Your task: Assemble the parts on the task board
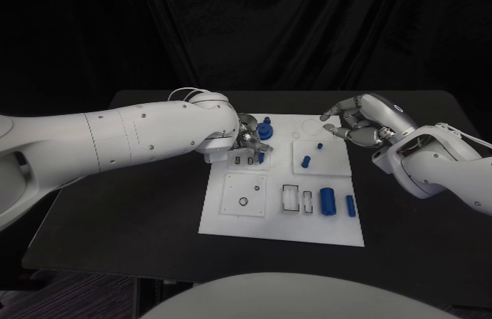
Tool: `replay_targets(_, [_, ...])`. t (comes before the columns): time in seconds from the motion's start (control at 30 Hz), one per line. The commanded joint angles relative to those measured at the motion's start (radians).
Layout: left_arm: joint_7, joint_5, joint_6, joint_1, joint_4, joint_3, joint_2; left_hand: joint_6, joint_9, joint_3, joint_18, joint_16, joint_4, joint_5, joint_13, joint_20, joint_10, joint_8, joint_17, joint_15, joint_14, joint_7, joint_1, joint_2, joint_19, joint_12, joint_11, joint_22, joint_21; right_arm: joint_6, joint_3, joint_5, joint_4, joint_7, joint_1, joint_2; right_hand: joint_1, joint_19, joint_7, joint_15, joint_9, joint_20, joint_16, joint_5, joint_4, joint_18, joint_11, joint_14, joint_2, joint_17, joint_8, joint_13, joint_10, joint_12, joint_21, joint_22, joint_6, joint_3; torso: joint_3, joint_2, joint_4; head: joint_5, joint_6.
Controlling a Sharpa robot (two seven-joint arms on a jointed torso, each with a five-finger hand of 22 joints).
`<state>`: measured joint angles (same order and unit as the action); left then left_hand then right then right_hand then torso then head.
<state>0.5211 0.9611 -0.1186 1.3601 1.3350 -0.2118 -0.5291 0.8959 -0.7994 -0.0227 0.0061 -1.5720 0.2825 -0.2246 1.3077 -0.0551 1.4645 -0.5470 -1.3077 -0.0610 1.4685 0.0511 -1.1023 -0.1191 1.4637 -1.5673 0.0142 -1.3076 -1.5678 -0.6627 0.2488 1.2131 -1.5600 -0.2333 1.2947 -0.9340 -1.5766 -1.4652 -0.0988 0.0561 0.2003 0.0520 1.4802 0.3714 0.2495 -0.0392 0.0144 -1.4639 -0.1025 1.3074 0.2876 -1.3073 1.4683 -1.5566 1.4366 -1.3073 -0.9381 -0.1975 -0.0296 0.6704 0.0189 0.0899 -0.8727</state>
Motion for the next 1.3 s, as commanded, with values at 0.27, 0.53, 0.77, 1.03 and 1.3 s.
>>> replay_targets(0.27, [0.002,0.002,-0.008,-0.003,-0.007,0.001,0.001,0.002,-0.016,-0.009,-0.006,0.001,-0.014,-0.007,0.263,0.01,0.106,-0.001,-0.263,-0.01,0.102,-0.008,-0.009,0.002,0.107,-0.004,0.011,-0.263,-0.003,0.022,-0.001,0.0,0.004,0.029,-0.002,0.004,0.002,-0.034,-0.006,-0.007,-0.002,0.005,-0.007,0.004,0.003,0.001,0.007,-0.071,0.012,0.083,-0.006,-0.225,0.077,0.005,-0.007,-0.199,-0.002,-0.005,0.0008,-0.003,-0.0003,0.0,0.0])
replay_targets(0.53, [-0.004,0.002,-0.028,-0.003,-0.017,0.001,0.006,-0.011,-0.03,-0.014,-0.006,0.001,-0.024,-0.012,0.263,0.011,0.106,0.01,-0.263,-0.01,0.102,-0.006,-0.017,0.01,0.107,-0.004,0.01,-0.263,-0.003,0.028,-0.001,0.0,0.006,0.032,-0.002,0.008,0.002,-0.034,-0.006,-0.007,-0.002,0.005,-0.007,0.004,0.003,0.001,0.007,-0.071,0.012,0.083,-0.006,-0.225,0.077,0.005,-0.007,-0.199,-0.002,-0.005,0.0,-0.003,0.0006,-0.003,0.0])
replay_targets(0.77, [-0.008,0.002,-0.056,-0.004,-0.027,0.001,0.011,-0.029,-0.044,-0.019,-0.006,0.001,-0.034,-0.015,0.263,0.01,0.106,0.028,-0.263,-0.008,0.102,-0.002,-0.021,0.019,0.107,-0.004,0.006,-0.263,-0.003,0.033,-0.001,0.0,0.008,0.036,-0.002,0.009,0.003,-0.034,-0.006,-0.007,-0.002,0.005,-0.007,0.004,0.003,0.0,0.007,-0.071,0.012,0.083,-0.006,-0.222,0.076,0.007,-0.008,-0.198,-0.002,-0.005,0.0001,-0.003,0.0,-0.004,0.0])
replay_targets(1.03, [-0.016,0.002,-0.075,-0.005,-0.034,0.001,0.014,-0.049,-0.06,-0.023,-0.006,0.001,-0.051,-0.013,0.263,0.006,0.106,0.049,-0.263,-0.003,0.102,0.006,-0.024,0.035,0.107,-0.004,0.0,-0.263,-0.003,0.035,-0.001,0.0,0.008,0.037,-0.002,0.01,0.004,-0.034,-0.006,-0.007,-0.003,0.005,-0.007,0.004,0.003,0.0,0.007,-0.071,0.013,0.083,-0.006,-0.221,0.075,0.007,-0.008,-0.198,-0.002,-0.005,0.0003,-0.003,-0.0013,-0.007,0.0])
replay_targets(1.3, [-0.017,0.002,-0.091,-0.006,-0.039,0.001,0.017,-0.056,-0.067,-0.027,-0.006,0.001,-0.058,-0.012,0.263,0.003,0.106,0.057,-0.263,0.0,0.102,0.009,-0.026,0.039,0.107,-0.004,-0.003,-0.263,-0.003,0.037,-0.001,0.0,0.009,0.039,-0.002,0.011,0.003,-0.033,-0.006,-0.007,-0.003,0.006,-0.007,0.005,0.003,0.0,0.007,-0.071,0.013,0.082,-0.007,-0.22,0.074,0.008,-0.009,-0.198,-0.002,-0.006,0.0001,-0.004,-0.0005,-0.007,0.0])
